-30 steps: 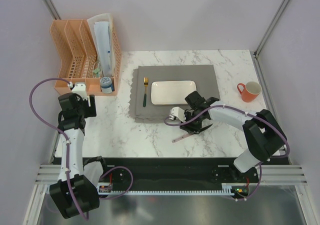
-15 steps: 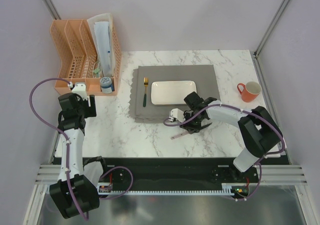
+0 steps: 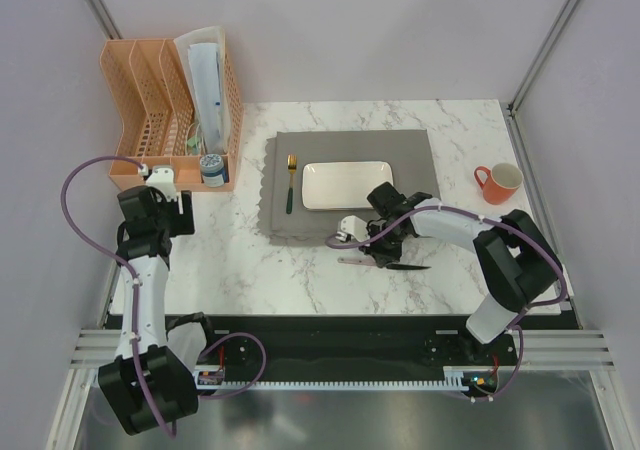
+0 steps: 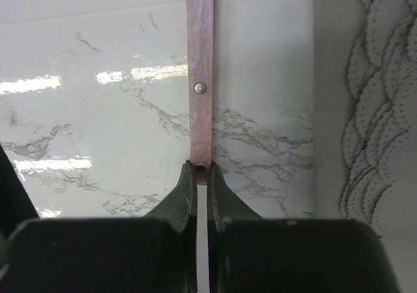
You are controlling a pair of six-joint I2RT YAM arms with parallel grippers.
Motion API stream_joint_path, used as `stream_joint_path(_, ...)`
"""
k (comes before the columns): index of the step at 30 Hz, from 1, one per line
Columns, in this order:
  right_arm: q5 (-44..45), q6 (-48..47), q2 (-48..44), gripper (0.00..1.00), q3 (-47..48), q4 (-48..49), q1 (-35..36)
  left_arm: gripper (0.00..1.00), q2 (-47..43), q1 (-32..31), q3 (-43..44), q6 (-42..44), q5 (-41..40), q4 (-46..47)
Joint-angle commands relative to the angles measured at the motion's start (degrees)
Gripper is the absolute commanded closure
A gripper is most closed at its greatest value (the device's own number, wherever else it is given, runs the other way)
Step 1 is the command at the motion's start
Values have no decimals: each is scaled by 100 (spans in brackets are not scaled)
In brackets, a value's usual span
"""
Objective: Set the dinner table for one person
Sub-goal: Pick up the knife at the center of the board.
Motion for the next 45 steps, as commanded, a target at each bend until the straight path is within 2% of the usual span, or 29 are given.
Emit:
stream_joint_path(1, -251, 47, -169, 100, 91, -573, 57, 19, 57, 22, 17, 288, 449, 34)
stream_joint_path(10, -304, 390, -1058, 100, 926, -1180, 223, 20, 137, 13, 167, 876, 721, -168)
stream_joint_path(14, -365, 425, -1129, 100, 1251, -1312, 329, 20, 189, -39, 272, 1061, 1151, -317)
stream_joint_path(17, -348, 416, -979, 100, 1383, -1348, 399, 20, 338, -320, 526, 1280, 1520, -730)
stream_joint_path(19, -295, 425, -839, 100, 1471, -1321, 426, 21, 505, -750, 772, 1438, 1697, -1142)
stream_joint_path(21, -287, 434, -707, 100, 1559, -1295, 452, 20, 611, -1215, 904, 1439, 1549, -1249)
stream_joint_path(24, -252, 539, -549, 100, 1743, -1155, 470, 18, 934, -2654, 1098, 1369, 1074, -1302)
stream_joint_path(25, -243, 557, -496, 100, 1866, -1128, 478, 18, 1067, -2798, 1194, 1265, 1117, -1346)
stream_joint_path(28, -260, 653, -312, 100, 2103, -1049, 479, 17, 1820, -2905, 1782, 1106, 2160, -1697)
stream_joint_path(29, -295, 688, -268, 100, 2139, -1032, 496, 16, 1989, -2905, 2080, 1097, 2781, -1880)
stream_joint_path(34, -313, 759, -39, 100, 2385, -979, 514, 10, 3017, -2958, 2987, 1193, 4366, -2585)
stream_joint_path(38, -295, 768, 102, 100, 2526, -979, 558, 2, 3396, -3063, 3453, 1176, 4931, -2761)
stream_joint_path(45, -278, 715, 313, 100, 2710, -970, 601, 0, 3836, -3528, 3708, 1184, 5476, -2945)
